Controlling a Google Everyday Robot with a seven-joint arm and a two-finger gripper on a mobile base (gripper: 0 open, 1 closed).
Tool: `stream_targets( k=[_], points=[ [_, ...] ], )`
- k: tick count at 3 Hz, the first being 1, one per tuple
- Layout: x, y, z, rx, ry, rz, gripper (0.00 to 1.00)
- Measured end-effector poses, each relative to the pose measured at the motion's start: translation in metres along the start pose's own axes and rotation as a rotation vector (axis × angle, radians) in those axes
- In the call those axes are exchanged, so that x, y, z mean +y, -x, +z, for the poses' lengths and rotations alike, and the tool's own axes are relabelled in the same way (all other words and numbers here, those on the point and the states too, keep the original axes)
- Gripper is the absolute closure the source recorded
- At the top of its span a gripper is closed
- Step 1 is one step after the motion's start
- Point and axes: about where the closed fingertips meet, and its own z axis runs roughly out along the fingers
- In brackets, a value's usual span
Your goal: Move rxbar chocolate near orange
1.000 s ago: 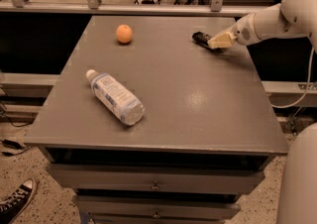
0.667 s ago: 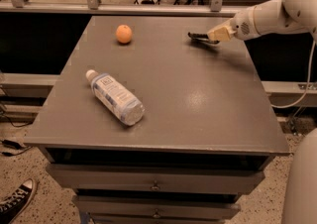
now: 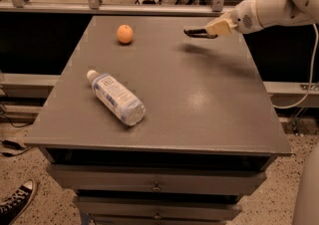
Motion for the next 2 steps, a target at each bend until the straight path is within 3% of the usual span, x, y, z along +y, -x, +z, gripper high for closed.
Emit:
stream_targets(
  k=[2],
  points=[
    [0.03,0.041,0.048,-0.073,0.062,-0.099,1.0]
  ],
)
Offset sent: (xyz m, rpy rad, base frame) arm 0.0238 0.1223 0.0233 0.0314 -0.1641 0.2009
